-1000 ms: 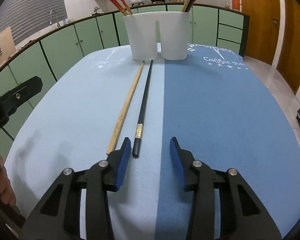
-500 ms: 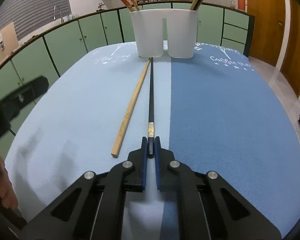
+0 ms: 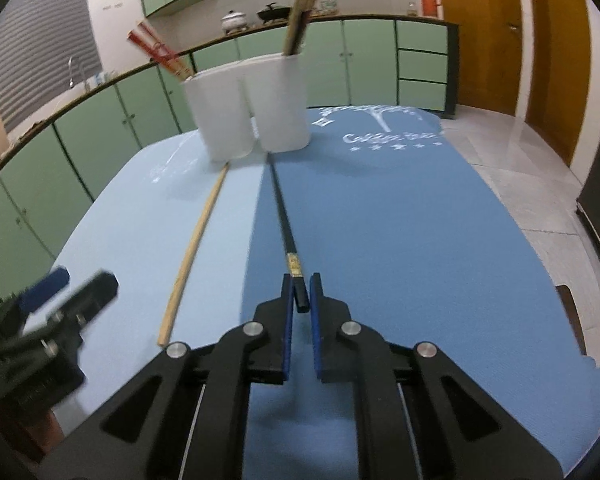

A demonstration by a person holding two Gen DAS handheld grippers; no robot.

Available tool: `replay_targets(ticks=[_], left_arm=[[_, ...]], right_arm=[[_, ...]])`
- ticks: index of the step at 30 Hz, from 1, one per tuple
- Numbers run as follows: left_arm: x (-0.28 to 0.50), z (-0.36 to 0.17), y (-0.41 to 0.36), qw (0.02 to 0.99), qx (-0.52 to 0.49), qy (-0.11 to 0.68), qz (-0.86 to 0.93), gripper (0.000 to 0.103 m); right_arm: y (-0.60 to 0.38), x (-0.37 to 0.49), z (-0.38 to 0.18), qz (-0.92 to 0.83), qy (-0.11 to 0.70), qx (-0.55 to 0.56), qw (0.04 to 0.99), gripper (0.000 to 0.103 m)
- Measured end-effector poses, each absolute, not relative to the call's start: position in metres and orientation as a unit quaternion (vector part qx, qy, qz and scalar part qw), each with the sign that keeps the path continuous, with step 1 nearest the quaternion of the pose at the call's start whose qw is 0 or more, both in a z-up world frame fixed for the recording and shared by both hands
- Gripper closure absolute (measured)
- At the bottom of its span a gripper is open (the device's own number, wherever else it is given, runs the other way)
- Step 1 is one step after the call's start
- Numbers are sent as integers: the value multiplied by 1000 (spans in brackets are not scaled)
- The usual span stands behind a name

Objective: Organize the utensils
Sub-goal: 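Close the right tool on the black chopstick while the left tool grasps the plain wooden chopstick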

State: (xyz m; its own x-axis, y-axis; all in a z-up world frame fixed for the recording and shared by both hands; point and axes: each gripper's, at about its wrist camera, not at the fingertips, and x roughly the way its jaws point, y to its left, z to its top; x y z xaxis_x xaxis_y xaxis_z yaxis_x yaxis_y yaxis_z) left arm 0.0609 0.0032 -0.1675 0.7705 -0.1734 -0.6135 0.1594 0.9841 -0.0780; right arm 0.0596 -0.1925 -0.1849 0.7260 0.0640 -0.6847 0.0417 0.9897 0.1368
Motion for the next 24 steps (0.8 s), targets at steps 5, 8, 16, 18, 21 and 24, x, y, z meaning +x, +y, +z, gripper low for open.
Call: replay_targets(ticks=[5, 8, 16, 18, 21, 24], left_arm=[[64, -176, -12, 931, -17, 351, -97, 22], [65, -182, -19, 924, -21, 367, -103, 28], [72, -198, -34, 907, -20, 407, -102, 53], [72, -199, -39, 907, -13, 409, -102, 63], [72, -199, -43, 907, -5, 410, -95, 82], [70, -198, -45, 908, 4, 407, -94, 96]], right_arm=[[-202, 57, -181, 0, 361, 79, 929, 96], [-207, 54, -179, -3, 357, 86, 930, 96], [-218, 51, -174, -6, 352, 94, 931, 96], [-218, 50, -173, -6, 351, 93, 932, 96], [-217, 47, -172, -3, 349, 91, 933, 96], [-215, 46, -170, -1, 347, 87, 934, 96]])
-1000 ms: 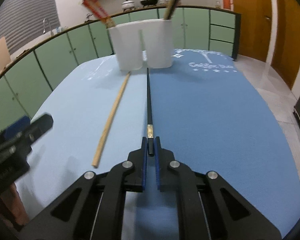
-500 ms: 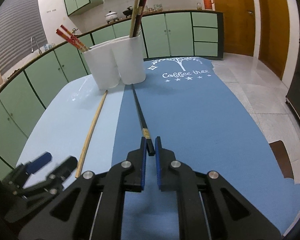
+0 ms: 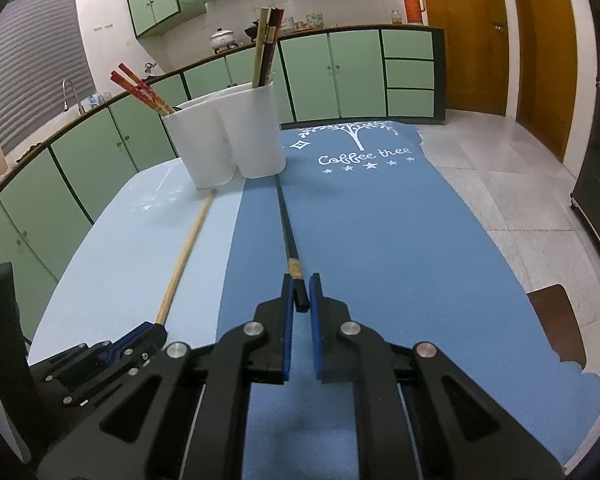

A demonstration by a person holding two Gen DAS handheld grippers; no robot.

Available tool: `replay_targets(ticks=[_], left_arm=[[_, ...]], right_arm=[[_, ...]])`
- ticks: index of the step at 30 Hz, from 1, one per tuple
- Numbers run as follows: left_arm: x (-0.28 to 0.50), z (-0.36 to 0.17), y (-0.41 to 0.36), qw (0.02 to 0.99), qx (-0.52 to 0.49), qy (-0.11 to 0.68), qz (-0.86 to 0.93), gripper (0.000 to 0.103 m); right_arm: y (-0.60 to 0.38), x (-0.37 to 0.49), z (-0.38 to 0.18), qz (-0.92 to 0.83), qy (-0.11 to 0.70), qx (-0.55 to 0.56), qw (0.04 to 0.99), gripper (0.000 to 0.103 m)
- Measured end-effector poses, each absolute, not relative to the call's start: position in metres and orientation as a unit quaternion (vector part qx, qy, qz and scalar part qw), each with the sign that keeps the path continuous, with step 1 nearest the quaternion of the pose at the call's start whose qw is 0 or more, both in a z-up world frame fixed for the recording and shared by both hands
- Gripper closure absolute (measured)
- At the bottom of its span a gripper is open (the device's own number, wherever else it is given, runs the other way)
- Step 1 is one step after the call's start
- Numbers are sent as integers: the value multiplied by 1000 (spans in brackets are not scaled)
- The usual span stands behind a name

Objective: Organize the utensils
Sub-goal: 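Close the right tool on the black chopstick while the left tool grasps the plain wooden chopstick, then lift both chopsticks and carry them upright into the white holder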

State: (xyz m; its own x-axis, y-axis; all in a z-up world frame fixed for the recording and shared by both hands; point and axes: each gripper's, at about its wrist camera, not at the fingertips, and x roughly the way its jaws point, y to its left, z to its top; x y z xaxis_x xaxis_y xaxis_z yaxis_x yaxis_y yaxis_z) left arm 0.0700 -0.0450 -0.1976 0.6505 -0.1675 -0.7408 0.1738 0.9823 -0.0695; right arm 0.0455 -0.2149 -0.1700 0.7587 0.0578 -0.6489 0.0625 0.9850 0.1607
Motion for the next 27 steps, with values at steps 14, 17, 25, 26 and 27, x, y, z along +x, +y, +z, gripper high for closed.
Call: replay_targets(ticks=[14, 17, 25, 26, 27], left_arm=[[62, -149, -38, 913, 31, 393, -107, 97], [58, -128, -35, 920, 33, 374, -109, 97], [58, -79, -30, 940, 29, 320, -114, 97], [59, -73, -30, 942, 28, 313, -115, 97], [60, -69, -30, 943, 28, 309, -116, 97]], right_arm=[[-214, 41, -142, -4, 304, 48, 951, 97], [-216, 41, -132, -3, 292, 42, 956, 97], [-224, 43, -98, 15, 259, 44, 965, 97], [-225, 43, -94, 18, 256, 44, 965, 97], [-226, 44, -88, 24, 253, 45, 966, 97]])
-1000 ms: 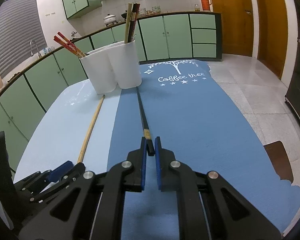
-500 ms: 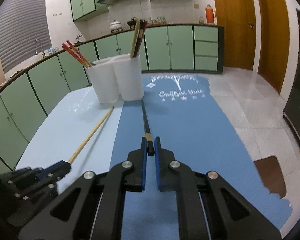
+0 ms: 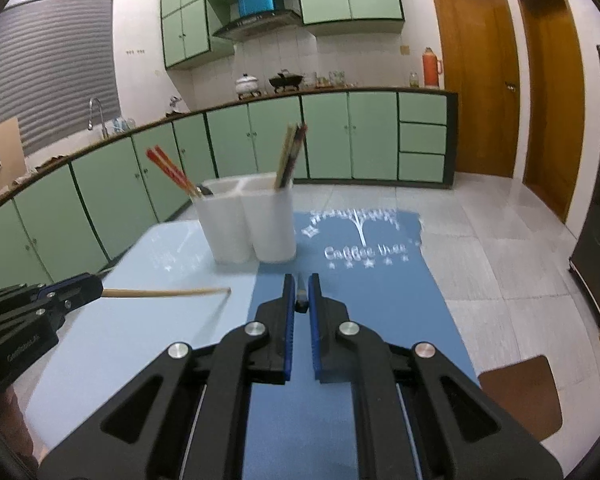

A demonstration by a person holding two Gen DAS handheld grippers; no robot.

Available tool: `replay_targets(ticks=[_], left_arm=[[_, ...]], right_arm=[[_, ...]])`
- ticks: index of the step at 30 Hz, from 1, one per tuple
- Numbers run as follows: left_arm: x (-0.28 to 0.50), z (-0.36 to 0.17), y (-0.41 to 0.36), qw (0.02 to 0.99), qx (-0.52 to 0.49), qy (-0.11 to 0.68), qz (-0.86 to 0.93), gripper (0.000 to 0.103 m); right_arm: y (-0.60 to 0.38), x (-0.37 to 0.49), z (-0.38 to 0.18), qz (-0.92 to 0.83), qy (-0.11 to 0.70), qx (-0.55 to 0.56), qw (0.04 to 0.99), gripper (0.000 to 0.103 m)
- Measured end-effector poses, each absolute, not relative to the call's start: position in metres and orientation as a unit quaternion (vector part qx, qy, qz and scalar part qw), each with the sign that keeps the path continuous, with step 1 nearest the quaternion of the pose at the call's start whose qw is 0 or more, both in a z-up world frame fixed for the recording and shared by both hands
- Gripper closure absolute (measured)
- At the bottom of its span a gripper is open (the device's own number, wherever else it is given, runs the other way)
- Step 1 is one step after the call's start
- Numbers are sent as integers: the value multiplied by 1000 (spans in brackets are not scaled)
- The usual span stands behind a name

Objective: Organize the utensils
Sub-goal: 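Lift both chopsticks and carry them upright into the white holder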

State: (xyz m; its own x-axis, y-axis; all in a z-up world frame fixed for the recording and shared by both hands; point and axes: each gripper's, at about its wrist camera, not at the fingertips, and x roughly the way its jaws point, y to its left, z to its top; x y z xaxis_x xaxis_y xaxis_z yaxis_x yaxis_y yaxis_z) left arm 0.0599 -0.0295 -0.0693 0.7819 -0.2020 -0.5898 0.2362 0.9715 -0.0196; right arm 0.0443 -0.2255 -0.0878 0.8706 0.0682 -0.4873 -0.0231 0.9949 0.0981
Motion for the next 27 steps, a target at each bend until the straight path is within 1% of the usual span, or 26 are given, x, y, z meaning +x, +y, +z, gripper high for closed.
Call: replay_targets(ticks=[11, 27], left_arm=[[86, -34, -35, 953, 22, 274, -128, 97], [106, -13, -38, 955, 26, 255, -149, 97]], right_arm=[[-232, 79, -34, 71, 257, 65, 962, 97], [-226, 113, 8, 132, 274, 58, 951, 98]])
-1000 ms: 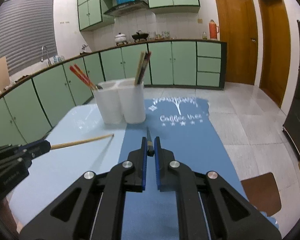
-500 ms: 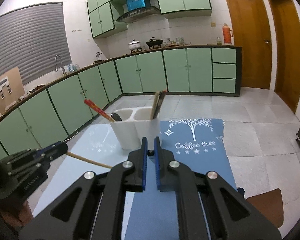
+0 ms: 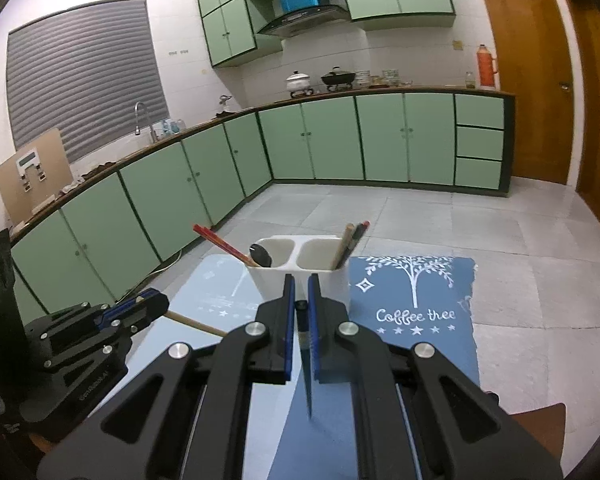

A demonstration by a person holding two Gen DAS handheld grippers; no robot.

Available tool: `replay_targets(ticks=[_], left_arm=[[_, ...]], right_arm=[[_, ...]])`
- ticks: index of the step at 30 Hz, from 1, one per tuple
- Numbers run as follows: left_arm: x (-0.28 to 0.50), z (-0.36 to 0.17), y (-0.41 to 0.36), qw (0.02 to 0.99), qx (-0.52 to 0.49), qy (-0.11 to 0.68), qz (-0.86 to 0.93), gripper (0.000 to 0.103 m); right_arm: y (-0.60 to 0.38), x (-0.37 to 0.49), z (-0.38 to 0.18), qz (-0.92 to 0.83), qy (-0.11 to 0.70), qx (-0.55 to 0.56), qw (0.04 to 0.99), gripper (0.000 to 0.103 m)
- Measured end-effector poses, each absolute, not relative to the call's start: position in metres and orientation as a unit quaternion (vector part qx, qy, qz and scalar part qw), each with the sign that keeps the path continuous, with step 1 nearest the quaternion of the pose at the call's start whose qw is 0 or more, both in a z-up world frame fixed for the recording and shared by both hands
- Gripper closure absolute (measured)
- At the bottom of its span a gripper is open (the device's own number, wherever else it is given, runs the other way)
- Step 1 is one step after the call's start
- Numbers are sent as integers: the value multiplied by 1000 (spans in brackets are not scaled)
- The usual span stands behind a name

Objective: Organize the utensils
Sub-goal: 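Lift both chopsticks and carry them upright into the white holder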

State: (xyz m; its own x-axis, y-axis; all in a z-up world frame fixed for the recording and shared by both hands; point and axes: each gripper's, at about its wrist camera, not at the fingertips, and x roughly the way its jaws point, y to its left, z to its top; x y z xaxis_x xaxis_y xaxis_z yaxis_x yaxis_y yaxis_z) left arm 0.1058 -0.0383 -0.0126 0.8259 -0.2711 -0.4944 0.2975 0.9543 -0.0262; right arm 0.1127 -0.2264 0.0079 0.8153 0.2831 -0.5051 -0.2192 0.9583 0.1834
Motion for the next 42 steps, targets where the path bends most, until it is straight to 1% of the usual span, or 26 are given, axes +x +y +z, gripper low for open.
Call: replay_targets(ticks=[8, 16, 21, 26, 33, 37, 42], left_arm=[[101, 6, -36, 959, 27, 235, -157, 97], [104, 46, -30, 968, 19, 190, -160, 97], [115, 72, -30, 974, 21, 158, -159, 97], [138, 82, -29, 976, 26, 152, -153, 97], [172, 78, -28, 974, 30, 167, -147, 97], [190, 67, -30, 973, 33, 177, -144, 97], [214, 47, -34, 969, 30, 200, -145, 97]], right_arm=[[-225, 117, 36, 153, 255, 46, 954, 98], [-224, 137, 81, 165, 216, 47, 961, 98], [-223, 158, 113, 165, 184, 41, 968, 98], [-226, 190, 132, 160, 167, 47, 972, 98], [-228, 235, 133, 149, 156, 56, 975, 98], [-225, 259, 116, 143, 167, 55, 974, 98], [-218, 274, 81, 139, 191, 48, 971, 98]])
